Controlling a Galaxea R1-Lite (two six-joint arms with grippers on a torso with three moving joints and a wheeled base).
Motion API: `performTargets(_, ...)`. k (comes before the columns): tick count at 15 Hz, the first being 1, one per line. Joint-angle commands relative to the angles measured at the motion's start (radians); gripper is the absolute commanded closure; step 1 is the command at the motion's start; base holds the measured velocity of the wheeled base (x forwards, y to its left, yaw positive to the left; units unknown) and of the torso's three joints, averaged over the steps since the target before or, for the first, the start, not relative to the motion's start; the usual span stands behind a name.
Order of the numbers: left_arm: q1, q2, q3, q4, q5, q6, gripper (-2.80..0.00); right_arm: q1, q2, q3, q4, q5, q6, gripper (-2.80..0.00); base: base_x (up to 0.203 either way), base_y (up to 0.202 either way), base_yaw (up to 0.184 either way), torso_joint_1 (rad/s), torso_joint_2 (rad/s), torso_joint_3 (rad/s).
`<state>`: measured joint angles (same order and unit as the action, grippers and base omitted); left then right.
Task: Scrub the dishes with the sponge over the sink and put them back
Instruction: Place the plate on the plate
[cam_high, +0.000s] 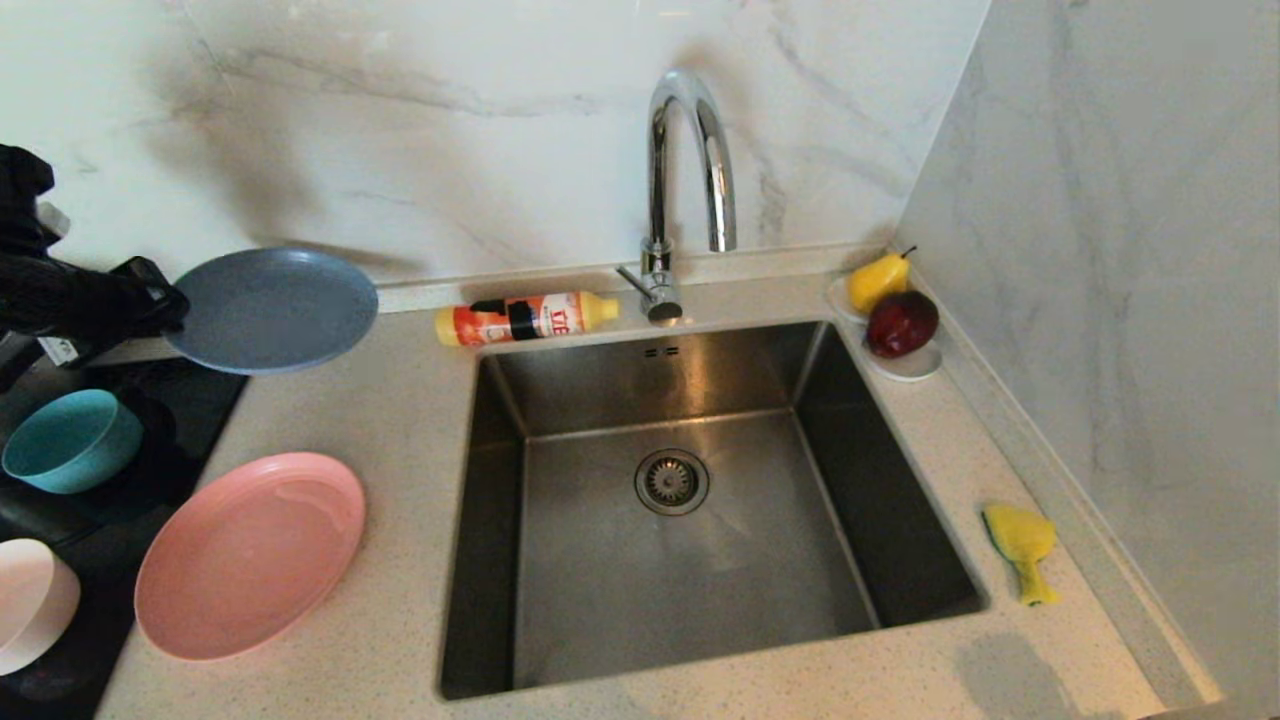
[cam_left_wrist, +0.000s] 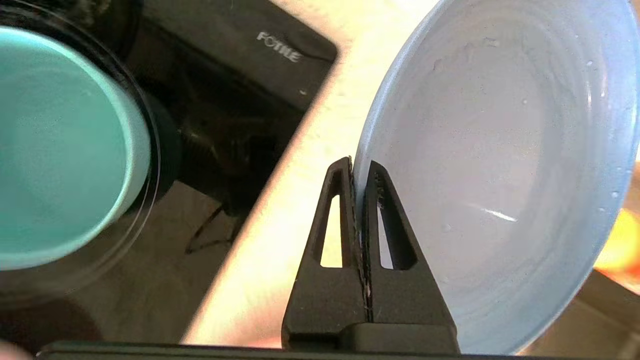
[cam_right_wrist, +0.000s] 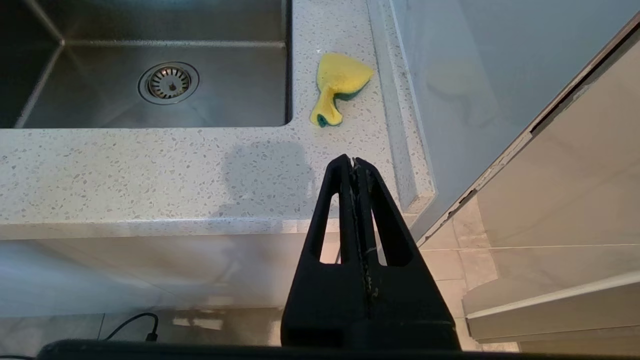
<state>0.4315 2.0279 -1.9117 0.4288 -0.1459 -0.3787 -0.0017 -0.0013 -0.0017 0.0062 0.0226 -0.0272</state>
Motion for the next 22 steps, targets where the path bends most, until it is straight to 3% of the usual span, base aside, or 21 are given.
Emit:
performTargets(1,0.0,-0.122,0.0,0.078,-0.013,-0.004,0.0,0.0,0.001,0.0,0.0,0.0,0.0,0.0,0.0,0.0,0.0,0.0,0.0,0.0)
performTargets(4,0.0,-0.257,0.089,0.255,-0.064,0.016,0.0,0.0,0.001,0.0,0.0,0.0,0.0,0.0,0.0,0.0,0.0,0.0,0.0,0.0)
performTargets(7,0.01,-0.358,0.326,0.277,-0.079,0.088,0.0,0.0,0.001,0.0,0.0,0.0,0.0,0.0,0.0,0.0,0.0,0.0,0.0,0.0)
performTargets(10,0.041,-0.427,0.579,0.176,-0.08,0.159,0.0,0.0,0.001,0.0,0.0,0.0,0.0,0.0,0.0,0.0,0.0,0.0,0.0,0.0)
performTargets(13,0.111,-0.483,0.752,0.066,-0.084,0.245,0.0,0.0,0.001,0.0,0.0,0.0,0.0,0.0,0.0,0.0,0.0,0.0,0.0,0.0)
performTargets(16,0.156,-0.503,0.862,0.004,-0.117,0.279,0.0,0.0,0.001,0.0,0.0,0.0,0.0,0.0,0.0,0.0,0.0,0.0,0.0,0.0)
performTargets(19,0.187,-0.476,0.96,-0.163,-0.143,0.303,0.0,0.0,0.001,0.0,-0.001,0.0,0.0,0.0,0.0,0.0,0.0,0.0,0.0,0.0)
performTargets(22,0.21,-0.433,0.993,-0.221,-0.199,0.306,0.0,0.0,0.001,0.0,0.0,0.0,0.0,0.0,0.0,0.0,0.0,0.0,0.0,0.0)
